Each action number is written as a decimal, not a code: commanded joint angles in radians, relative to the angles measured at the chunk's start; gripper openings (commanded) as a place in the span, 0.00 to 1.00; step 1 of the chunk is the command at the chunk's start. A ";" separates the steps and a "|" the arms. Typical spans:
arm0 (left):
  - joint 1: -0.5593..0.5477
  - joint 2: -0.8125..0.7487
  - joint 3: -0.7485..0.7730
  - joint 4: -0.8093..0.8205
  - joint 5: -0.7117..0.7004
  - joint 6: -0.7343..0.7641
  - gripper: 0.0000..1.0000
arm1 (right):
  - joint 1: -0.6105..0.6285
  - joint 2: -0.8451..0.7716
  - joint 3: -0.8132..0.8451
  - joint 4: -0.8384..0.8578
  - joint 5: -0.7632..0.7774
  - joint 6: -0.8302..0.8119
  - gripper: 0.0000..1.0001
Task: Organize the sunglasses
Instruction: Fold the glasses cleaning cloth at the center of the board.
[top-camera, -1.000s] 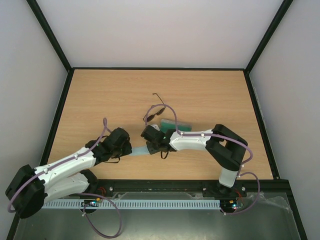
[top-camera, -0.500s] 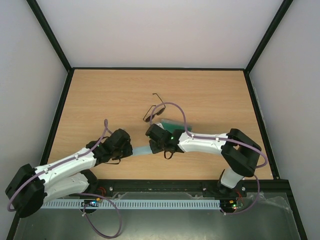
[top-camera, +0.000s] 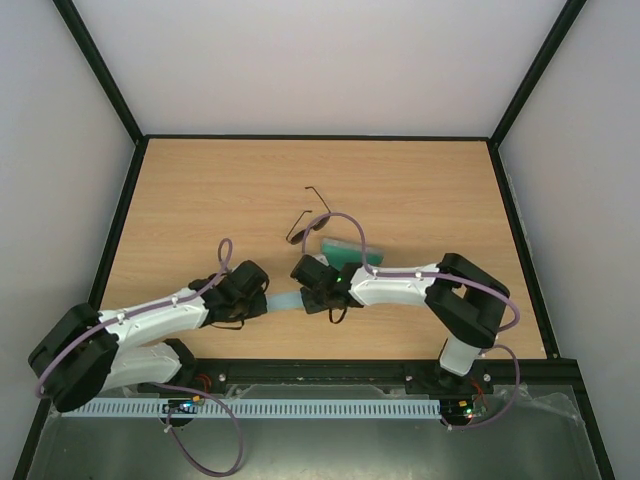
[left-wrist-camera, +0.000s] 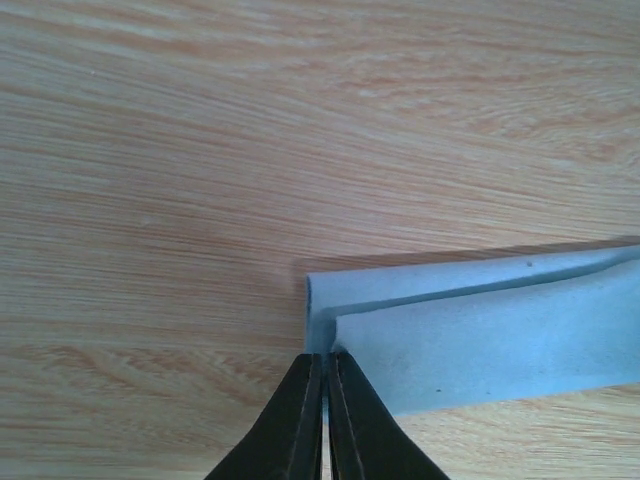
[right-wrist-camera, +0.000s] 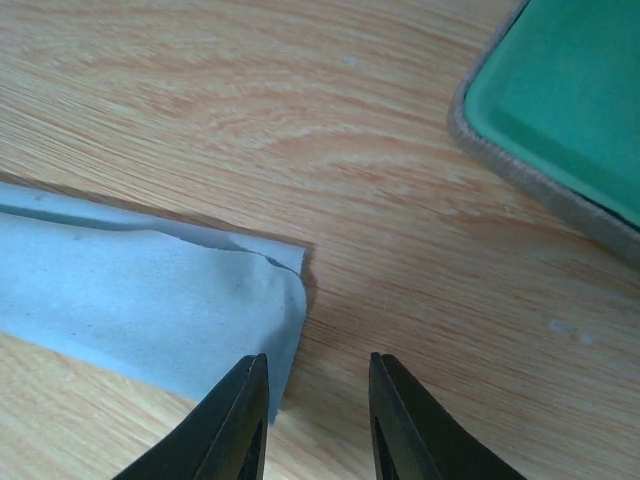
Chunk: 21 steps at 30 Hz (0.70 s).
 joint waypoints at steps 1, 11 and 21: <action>-0.005 0.001 -0.041 0.018 -0.020 0.004 0.06 | 0.016 0.044 0.025 0.000 0.022 0.027 0.31; -0.006 -0.025 -0.086 0.032 -0.009 -0.007 0.06 | 0.045 0.113 0.076 -0.024 0.055 0.063 0.31; -0.006 -0.058 -0.098 0.029 -0.009 -0.009 0.06 | 0.046 0.136 0.029 -0.003 0.066 0.111 0.06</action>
